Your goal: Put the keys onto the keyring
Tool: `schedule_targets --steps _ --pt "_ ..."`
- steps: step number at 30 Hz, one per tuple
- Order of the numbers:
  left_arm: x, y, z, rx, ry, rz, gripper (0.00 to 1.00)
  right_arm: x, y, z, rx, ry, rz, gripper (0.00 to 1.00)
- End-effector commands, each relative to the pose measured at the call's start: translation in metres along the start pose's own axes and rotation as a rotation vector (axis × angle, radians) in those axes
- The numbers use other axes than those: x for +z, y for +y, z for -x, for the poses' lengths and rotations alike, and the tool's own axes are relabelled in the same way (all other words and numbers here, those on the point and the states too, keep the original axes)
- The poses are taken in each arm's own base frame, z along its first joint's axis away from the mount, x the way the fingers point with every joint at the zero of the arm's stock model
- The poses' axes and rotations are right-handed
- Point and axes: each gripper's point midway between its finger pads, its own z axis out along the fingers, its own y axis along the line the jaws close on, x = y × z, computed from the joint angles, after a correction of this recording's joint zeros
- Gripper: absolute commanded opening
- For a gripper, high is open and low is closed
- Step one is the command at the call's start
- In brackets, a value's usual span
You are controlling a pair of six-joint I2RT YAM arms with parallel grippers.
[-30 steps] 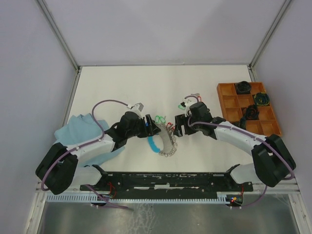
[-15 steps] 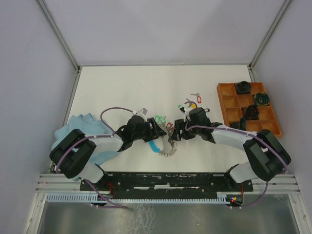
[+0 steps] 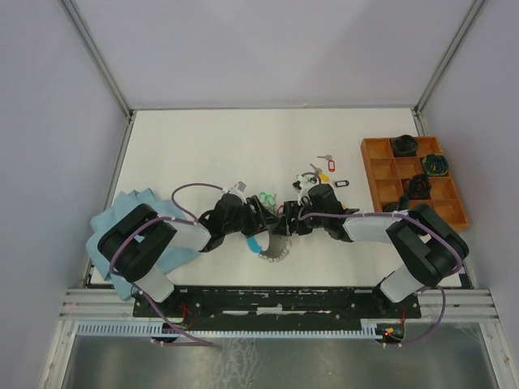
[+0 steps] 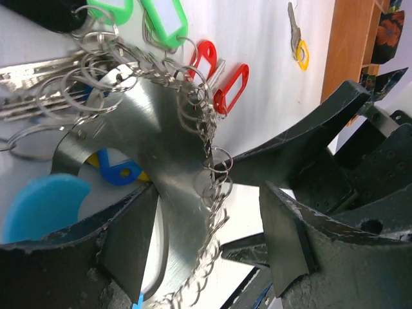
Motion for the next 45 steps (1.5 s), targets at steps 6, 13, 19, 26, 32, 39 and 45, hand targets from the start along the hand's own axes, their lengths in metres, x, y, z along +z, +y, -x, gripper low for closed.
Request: schedule_targets --steps 6,13,19,26,32,39,45 --pt "0.001 0.008 -0.004 -0.069 -0.014 -0.017 0.70 0.006 0.024 0.004 0.007 -0.030 0.083 0.71" --pt "-0.013 -0.020 0.009 -0.061 -0.070 -0.142 0.53 0.003 0.026 0.007 0.006 -0.049 0.082 0.71" --pt "-0.022 -0.031 0.016 -0.020 -0.105 -0.183 0.40 0.001 0.031 0.011 -0.001 -0.060 0.093 0.71" --pt "-0.027 -0.038 0.016 -0.015 -0.116 -0.234 0.30 -0.001 0.036 0.013 -0.006 -0.064 0.112 0.71" --pt "-0.030 -0.039 0.020 0.018 -0.138 -0.246 0.17 -0.005 0.039 0.015 -0.021 -0.071 0.112 0.71" --pt "-0.038 -0.031 0.029 0.139 -0.173 -0.212 0.03 -0.021 0.034 0.021 -0.117 -0.071 0.034 0.75" --pt "-0.045 -0.019 0.038 0.257 -0.178 -0.119 0.03 -0.036 0.031 0.030 -0.186 -0.094 -0.026 0.80"
